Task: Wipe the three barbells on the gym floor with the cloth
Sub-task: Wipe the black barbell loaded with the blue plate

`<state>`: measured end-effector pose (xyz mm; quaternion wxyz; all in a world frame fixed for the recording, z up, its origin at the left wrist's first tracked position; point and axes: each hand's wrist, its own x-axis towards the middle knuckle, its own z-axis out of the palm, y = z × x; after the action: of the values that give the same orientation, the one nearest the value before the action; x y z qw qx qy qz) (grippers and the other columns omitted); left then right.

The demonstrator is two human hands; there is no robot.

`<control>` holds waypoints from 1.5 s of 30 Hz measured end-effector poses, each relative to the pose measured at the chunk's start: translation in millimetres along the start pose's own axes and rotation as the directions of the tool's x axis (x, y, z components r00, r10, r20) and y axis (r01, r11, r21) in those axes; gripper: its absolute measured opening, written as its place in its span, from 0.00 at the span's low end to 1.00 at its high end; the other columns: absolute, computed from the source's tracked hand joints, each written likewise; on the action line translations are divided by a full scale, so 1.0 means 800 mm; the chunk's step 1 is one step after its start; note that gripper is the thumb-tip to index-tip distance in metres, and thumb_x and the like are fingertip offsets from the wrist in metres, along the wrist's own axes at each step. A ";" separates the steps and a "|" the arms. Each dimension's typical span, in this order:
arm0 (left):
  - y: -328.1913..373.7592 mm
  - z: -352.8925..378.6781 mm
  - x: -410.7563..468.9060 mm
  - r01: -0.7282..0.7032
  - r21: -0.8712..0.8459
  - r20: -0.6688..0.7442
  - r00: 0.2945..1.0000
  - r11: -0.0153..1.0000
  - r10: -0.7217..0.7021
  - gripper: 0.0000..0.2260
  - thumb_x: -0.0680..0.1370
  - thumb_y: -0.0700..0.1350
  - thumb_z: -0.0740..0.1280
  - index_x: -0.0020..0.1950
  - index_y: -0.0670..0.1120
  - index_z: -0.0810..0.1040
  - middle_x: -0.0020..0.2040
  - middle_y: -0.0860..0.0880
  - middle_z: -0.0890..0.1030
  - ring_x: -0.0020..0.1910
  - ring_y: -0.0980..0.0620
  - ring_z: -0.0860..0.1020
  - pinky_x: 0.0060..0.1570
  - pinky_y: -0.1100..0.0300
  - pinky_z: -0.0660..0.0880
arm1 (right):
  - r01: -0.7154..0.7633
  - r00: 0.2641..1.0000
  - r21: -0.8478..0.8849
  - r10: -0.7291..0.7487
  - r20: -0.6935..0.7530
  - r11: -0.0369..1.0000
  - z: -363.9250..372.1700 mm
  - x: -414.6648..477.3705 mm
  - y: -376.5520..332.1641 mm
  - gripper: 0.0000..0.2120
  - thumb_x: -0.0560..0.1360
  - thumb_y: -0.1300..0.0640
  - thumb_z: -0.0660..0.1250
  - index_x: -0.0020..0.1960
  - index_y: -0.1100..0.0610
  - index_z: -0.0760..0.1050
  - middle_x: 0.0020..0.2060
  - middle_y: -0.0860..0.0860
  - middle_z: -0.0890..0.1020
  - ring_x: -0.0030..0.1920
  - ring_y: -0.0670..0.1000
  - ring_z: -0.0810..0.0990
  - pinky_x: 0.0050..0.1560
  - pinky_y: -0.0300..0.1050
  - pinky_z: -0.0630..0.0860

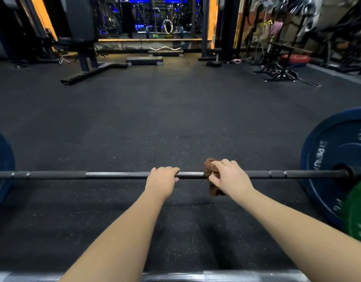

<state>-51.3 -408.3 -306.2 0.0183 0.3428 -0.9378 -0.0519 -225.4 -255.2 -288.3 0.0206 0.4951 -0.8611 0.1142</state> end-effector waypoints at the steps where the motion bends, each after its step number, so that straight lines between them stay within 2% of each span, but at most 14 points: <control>1: 0.000 0.002 -0.001 0.003 -0.004 -0.020 1.000 1.000 -0.003 0.05 0.86 0.48 0.60 0.58 0.49 0.74 0.57 0.50 0.81 0.57 0.45 0.77 0.62 0.51 0.67 | -0.038 0.999 0.004 0.038 -0.009 0.999 0.001 0.001 0.009 0.18 0.80 0.44 0.63 0.67 0.49 0.75 0.58 0.49 0.77 0.59 0.54 0.72 0.55 0.49 0.74; 3: 0.000 0.004 -0.003 0.016 0.000 -0.054 0.998 1.000 -0.016 0.03 0.85 0.47 0.61 0.53 0.51 0.72 0.55 0.50 0.81 0.55 0.45 0.77 0.61 0.50 0.67 | -0.073 0.997 -0.037 0.072 -0.013 0.997 0.004 0.003 0.009 0.19 0.80 0.44 0.62 0.68 0.50 0.74 0.58 0.50 0.76 0.58 0.54 0.72 0.55 0.49 0.73; 7: 0.002 -0.005 -0.004 0.032 0.020 -0.050 0.998 0.999 -0.031 0.07 0.85 0.48 0.62 0.48 0.52 0.67 0.53 0.50 0.82 0.53 0.44 0.78 0.54 0.52 0.68 | -0.100 0.995 -0.176 0.097 -0.023 0.979 0.014 0.002 -0.019 0.20 0.81 0.43 0.59 0.69 0.51 0.71 0.60 0.52 0.74 0.57 0.56 0.71 0.58 0.50 0.73; 11: 0.007 -0.018 -0.006 0.060 0.053 -0.029 0.998 0.997 -0.059 0.04 0.85 0.48 0.62 0.52 0.50 0.73 0.52 0.48 0.82 0.45 0.44 0.73 0.45 0.55 0.63 | -0.065 0.995 -0.138 0.075 0.072 0.988 0.003 0.001 -0.012 0.22 0.81 0.43 0.60 0.71 0.50 0.69 0.62 0.52 0.72 0.60 0.56 0.70 0.60 0.51 0.73; 14: 0.014 -0.022 -0.005 0.072 0.068 0.014 0.997 0.995 -0.073 0.05 0.86 0.47 0.61 0.57 0.49 0.76 0.53 0.47 0.82 0.50 0.43 0.77 0.47 0.55 0.64 | -0.106 0.981 -0.075 0.117 0.156 0.991 -0.018 0.010 0.013 0.21 0.80 0.43 0.60 0.70 0.49 0.70 0.61 0.51 0.73 0.62 0.56 0.71 0.59 0.52 0.73; 18: 0.013 -0.020 -0.003 0.073 0.079 0.054 0.996 0.994 -0.077 0.04 0.86 0.45 0.59 0.53 0.50 0.72 0.54 0.47 0.82 0.53 0.44 0.78 0.56 0.52 0.68 | -0.298 0.951 -0.082 0.303 0.063 0.951 -0.019 0.002 0.044 0.20 0.81 0.43 0.59 0.69 0.51 0.71 0.61 0.52 0.74 0.61 0.58 0.71 0.57 0.52 0.72; 22: 0.014 -0.018 -0.003 0.086 0.104 0.040 0.995 0.991 -0.091 0.06 0.85 0.41 0.59 0.51 0.51 0.67 0.54 0.47 0.81 0.47 0.44 0.73 0.60 0.50 0.69 | -0.221 0.975 -0.238 0.217 -0.043 0.946 -0.003 -0.007 0.026 0.19 0.81 0.43 0.59 0.67 0.52 0.71 0.60 0.52 0.74 0.58 0.56 0.71 0.57 0.50 0.73; 25: 0.016 -0.019 0.000 0.093 0.094 0.055 0.994 0.991 -0.098 0.04 0.86 0.43 0.59 0.54 0.50 0.71 0.55 0.46 0.81 0.52 0.42 0.77 0.56 0.52 0.68 | -0.246 0.969 -0.162 0.243 -0.041 0.955 -0.004 -0.001 0.029 0.19 0.80 0.42 0.60 0.65 0.51 0.71 0.59 0.51 0.73 0.59 0.56 0.71 0.56 0.50 0.73; 31: 0.001 -0.004 0.011 0.038 0.093 0.068 0.997 0.995 -0.045 0.05 0.86 0.46 0.59 0.59 0.48 0.73 0.54 0.49 0.81 0.47 0.46 0.73 0.55 0.53 0.67 | -0.106 0.994 -0.129 0.104 -0.023 0.986 -0.015 -0.007 0.085 0.20 0.76 0.37 0.63 0.61 0.48 0.69 0.56 0.48 0.74 0.57 0.53 0.74 0.47 0.48 0.73; 33: -0.001 -0.002 0.013 0.034 0.107 0.063 0.997 0.994 -0.041 0.05 0.86 0.46 0.60 0.60 0.48 0.73 0.54 0.49 0.82 0.46 0.47 0.71 0.54 0.53 0.67 | -0.194 0.981 -0.116 0.189 -0.047 0.974 -0.021 -0.010 0.108 0.20 0.76 0.37 0.63 0.61 0.48 0.69 0.54 0.48 0.73 0.55 0.54 0.75 0.44 0.48 0.72; 35: -0.003 -0.002 0.015 0.036 0.093 0.066 0.997 0.995 -0.042 0.07 0.86 0.47 0.60 0.62 0.49 0.74 0.56 0.49 0.82 0.48 0.47 0.73 0.53 0.54 0.67 | -0.309 0.949 -0.051 0.304 -0.085 0.950 -0.025 -0.015 0.119 0.19 0.77 0.38 0.62 0.61 0.49 0.69 0.53 0.49 0.72 0.54 0.55 0.75 0.45 0.49 0.73; 37: -0.009 -0.002 0.016 0.029 0.038 0.077 0.997 0.999 -0.032 0.12 0.86 0.50 0.59 0.70 0.52 0.72 0.62 0.50 0.80 0.56 0.46 0.77 0.57 0.54 0.70 | -0.325 0.944 -0.100 0.317 -0.090 0.940 -0.024 -0.016 0.112 0.20 0.78 0.39 0.61 0.64 0.50 0.69 0.56 0.50 0.72 0.55 0.56 0.75 0.48 0.51 0.75; 40: -0.015 0.002 0.015 -0.010 0.008 0.064 0.998 1.000 0.010 0.18 0.86 0.52 0.59 0.76 0.53 0.68 0.67 0.52 0.78 0.65 0.47 0.75 0.65 0.52 0.69 | -0.266 0.964 -0.197 0.261 -0.052 0.943 -0.018 -0.013 0.087 0.21 0.80 0.41 0.61 0.66 0.53 0.67 0.61 0.53 0.71 0.58 0.58 0.74 0.51 0.52 0.76; 45: -0.020 0.010 0.016 -0.007 -0.012 0.085 0.996 1.000 0.008 0.18 0.87 0.55 0.55 0.77 0.58 0.66 0.69 0.54 0.74 0.68 0.48 0.71 0.70 0.50 0.61 | -0.130 0.991 -0.080 0.131 -0.002 0.988 -0.008 -0.011 0.063 0.20 0.80 0.44 0.61 0.68 0.52 0.67 0.61 0.51 0.70 0.58 0.56 0.72 0.50 0.49 0.72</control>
<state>-51.7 -428.2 -315.9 -0.0192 0.3368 -0.9386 -0.0718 -264.4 -222.3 -292.1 0.0312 0.4367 -0.8955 0.0800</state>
